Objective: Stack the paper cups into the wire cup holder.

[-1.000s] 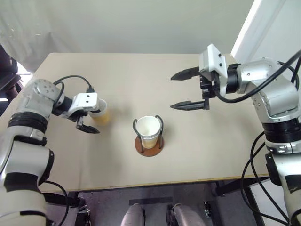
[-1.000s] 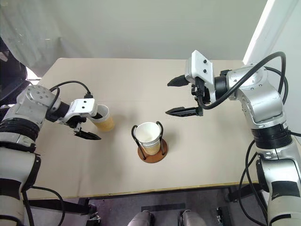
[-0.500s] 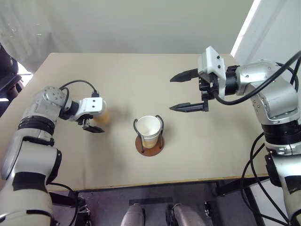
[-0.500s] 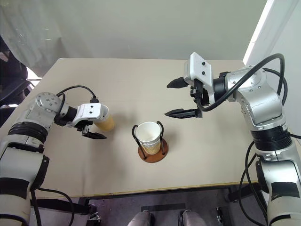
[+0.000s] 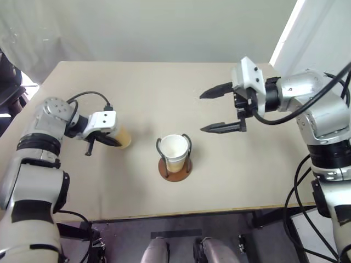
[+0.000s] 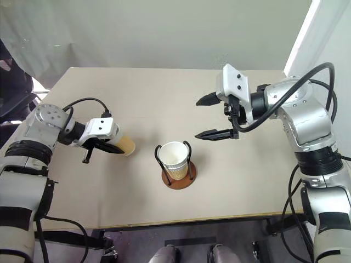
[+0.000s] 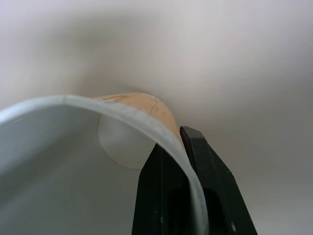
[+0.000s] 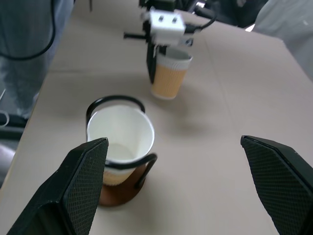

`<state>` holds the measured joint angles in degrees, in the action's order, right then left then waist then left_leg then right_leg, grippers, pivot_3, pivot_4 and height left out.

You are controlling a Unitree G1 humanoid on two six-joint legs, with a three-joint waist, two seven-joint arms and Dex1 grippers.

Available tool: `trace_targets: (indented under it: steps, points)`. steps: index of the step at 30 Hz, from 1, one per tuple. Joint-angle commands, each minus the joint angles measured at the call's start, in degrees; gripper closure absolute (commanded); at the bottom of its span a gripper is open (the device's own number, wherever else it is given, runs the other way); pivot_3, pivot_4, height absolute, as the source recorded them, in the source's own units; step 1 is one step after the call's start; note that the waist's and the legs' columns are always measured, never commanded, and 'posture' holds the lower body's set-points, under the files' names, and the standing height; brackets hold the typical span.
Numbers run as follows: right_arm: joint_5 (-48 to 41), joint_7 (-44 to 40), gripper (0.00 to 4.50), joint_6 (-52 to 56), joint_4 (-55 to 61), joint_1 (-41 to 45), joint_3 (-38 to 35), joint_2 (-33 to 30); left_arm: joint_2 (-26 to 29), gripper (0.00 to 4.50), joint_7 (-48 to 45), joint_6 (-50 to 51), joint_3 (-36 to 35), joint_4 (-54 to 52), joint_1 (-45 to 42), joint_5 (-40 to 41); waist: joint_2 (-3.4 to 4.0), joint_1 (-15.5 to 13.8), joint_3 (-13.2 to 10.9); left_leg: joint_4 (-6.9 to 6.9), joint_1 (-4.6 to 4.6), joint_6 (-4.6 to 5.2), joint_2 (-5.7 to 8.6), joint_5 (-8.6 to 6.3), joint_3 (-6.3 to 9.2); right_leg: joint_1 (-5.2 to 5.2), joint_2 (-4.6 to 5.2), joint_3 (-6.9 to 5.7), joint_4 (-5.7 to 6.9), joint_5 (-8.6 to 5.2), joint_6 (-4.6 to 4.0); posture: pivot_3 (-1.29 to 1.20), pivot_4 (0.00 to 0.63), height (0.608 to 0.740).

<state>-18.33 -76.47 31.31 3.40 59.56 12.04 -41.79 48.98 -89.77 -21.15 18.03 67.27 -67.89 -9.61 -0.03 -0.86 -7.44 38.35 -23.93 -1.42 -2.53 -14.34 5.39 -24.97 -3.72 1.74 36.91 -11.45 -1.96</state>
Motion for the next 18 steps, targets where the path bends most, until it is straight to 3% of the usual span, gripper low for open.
trace_targets:
  steps: [1,12,18]
  points:
    - [0.02,-2.28,0.00,-2.28,-0.49,-0.11,-1.83,-2.86,1.49,4.45,-2.73,2.65,2.31,-6.28,-4.80,7.44,0.00,-0.19,0.00,0.04,-0.03,0.01,0.00,0.00,0.01,-0.01,0.00,0.00,0.00,0.02,0.03,0.00,0.150,0.740]
    - [-0.61,1.46,0.00,-1.64,4.60,-4.33,-5.89,-7.52,4.20,4.45,-2.73,25.88,23.25,-36.46,-18.00,48.75,0.00,-0.35,0.00,0.24,-0.15,0.13,0.06,-0.05,-0.08,0.00,0.05,0.06,-0.06,0.12,0.22,0.00,0.150,0.740]
    - [-1.72,4.36,0.00,1.21,10.30,-7.90,-9.00,-10.04,8.87,4.45,-2.73,27.32,38.33,-45.02,-23.53,59.10,0.04,-0.11,-0.02,0.26,-0.06,0.13,0.07,-0.05,-0.24,0.02,0.04,0.16,-0.03,0.09,0.30,0.00,0.150,0.740]
